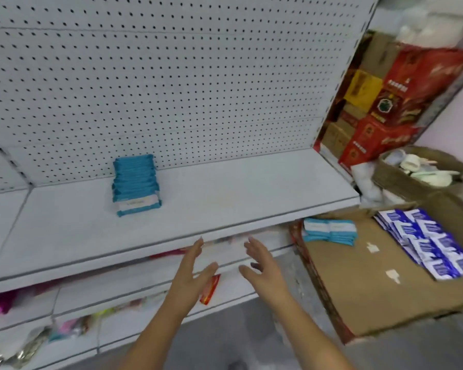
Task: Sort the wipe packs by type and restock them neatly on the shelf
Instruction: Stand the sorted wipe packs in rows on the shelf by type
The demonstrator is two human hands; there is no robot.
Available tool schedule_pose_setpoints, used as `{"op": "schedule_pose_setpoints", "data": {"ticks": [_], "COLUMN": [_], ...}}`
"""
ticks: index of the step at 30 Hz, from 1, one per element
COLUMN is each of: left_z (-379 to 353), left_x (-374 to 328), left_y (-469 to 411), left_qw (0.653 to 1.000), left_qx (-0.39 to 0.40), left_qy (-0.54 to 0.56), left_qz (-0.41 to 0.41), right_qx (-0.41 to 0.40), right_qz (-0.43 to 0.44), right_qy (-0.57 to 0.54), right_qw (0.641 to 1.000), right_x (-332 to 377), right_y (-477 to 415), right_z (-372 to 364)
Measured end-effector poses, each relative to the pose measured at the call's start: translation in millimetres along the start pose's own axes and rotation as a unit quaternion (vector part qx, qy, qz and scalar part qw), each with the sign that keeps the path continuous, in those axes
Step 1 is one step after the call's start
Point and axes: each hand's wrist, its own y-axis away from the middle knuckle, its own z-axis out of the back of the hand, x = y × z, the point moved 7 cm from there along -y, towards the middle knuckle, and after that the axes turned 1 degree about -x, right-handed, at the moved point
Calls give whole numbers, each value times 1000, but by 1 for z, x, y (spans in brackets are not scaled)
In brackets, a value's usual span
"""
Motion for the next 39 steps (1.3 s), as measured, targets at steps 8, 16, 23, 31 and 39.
{"op": "schedule_pose_setpoints", "data": {"ticks": [8,16,23,31,39], "left_z": [-142,-299,-409,-448,-469], "left_x": [-18,-34,-31,-7,24], "left_y": [40,53,40,-50,-182], "left_qw": [993,991,992,990,984], "left_qx": [118,121,88,-12,-83], "left_qy": [13,-10,3,9,-41], "left_qz": [18,49,86,138,149], "right_qx": [-95,-138,-130,-106,-78], "right_qz": [-51,-87,-111,-149,-199], "right_qy": [-55,-70,-49,-25,38], "right_qw": [993,984,984,983,976], "right_x": [-53,-122,-177,-223,-273], "right_y": [74,102,80,-16,-132], "right_z": [125,279,400,444,475]}}
